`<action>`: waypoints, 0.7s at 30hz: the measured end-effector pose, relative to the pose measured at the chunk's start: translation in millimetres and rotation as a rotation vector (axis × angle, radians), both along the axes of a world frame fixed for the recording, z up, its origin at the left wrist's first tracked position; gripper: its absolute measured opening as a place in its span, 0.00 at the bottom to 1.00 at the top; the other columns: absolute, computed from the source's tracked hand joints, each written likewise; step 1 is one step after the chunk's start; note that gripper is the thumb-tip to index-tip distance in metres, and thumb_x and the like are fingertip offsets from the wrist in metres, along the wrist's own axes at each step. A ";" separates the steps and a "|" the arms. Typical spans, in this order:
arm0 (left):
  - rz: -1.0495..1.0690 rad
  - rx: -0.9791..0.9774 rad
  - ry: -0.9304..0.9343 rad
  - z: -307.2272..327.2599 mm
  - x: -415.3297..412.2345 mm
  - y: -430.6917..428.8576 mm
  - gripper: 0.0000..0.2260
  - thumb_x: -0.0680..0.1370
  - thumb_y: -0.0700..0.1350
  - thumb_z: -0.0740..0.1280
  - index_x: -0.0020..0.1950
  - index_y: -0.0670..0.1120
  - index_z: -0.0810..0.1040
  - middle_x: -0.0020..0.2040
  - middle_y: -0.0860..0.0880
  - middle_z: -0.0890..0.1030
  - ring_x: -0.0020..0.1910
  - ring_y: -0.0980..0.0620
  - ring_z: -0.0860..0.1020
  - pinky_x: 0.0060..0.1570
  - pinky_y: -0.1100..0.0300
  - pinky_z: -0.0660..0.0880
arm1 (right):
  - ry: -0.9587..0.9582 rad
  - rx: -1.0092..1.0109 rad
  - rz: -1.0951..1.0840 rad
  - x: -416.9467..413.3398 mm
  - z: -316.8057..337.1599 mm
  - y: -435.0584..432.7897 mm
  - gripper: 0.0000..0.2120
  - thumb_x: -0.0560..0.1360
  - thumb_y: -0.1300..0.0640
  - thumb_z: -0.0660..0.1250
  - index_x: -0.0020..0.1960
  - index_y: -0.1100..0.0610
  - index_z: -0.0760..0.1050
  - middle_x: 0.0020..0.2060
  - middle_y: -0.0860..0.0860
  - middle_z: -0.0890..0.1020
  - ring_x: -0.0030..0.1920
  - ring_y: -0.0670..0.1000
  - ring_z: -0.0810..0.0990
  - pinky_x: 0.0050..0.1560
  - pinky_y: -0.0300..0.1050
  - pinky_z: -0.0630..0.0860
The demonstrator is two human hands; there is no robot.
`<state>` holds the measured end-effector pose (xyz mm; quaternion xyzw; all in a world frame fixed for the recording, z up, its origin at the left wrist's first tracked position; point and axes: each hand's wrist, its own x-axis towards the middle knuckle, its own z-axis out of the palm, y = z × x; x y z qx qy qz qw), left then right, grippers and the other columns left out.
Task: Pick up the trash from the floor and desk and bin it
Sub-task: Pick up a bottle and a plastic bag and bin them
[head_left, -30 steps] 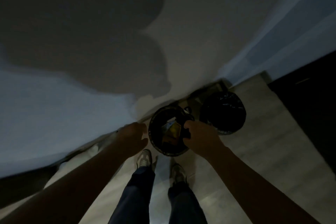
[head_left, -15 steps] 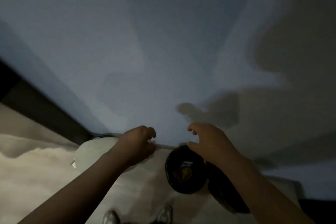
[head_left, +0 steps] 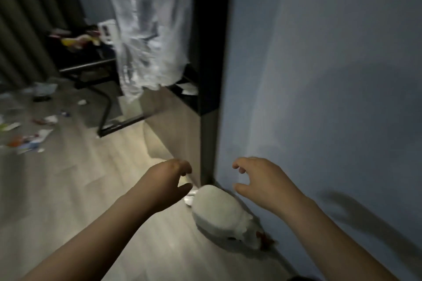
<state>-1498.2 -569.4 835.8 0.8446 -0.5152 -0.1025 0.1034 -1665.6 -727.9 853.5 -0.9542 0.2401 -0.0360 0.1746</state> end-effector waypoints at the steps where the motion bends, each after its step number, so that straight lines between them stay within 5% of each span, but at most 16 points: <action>1: 0.047 -0.001 -0.003 4.0 18.0 25.8 0.15 0.76 0.53 0.66 0.61 0.53 0.74 0.56 0.56 0.77 0.53 0.55 0.77 0.51 0.63 0.72 | -0.009 -0.010 0.044 25.3 4.5 18.4 0.19 0.73 0.49 0.67 0.63 0.48 0.72 0.55 0.47 0.78 0.53 0.49 0.77 0.50 0.41 0.73; 11: 0.417 -0.011 -0.039 27.2 153.6 259.7 0.16 0.77 0.55 0.64 0.63 0.54 0.72 0.57 0.56 0.77 0.54 0.56 0.76 0.53 0.61 0.73 | -0.063 -0.046 0.431 244.1 22.9 215.0 0.19 0.72 0.48 0.66 0.62 0.48 0.72 0.54 0.47 0.78 0.55 0.49 0.76 0.53 0.44 0.73; 21: 0.682 -0.072 0.008 16.0 238.2 370.4 0.16 0.76 0.55 0.65 0.62 0.53 0.73 0.57 0.56 0.77 0.54 0.56 0.76 0.51 0.63 0.73 | -0.028 -0.073 0.656 385.1 21.8 309.6 0.18 0.73 0.48 0.65 0.63 0.47 0.72 0.56 0.44 0.78 0.56 0.45 0.75 0.50 0.40 0.69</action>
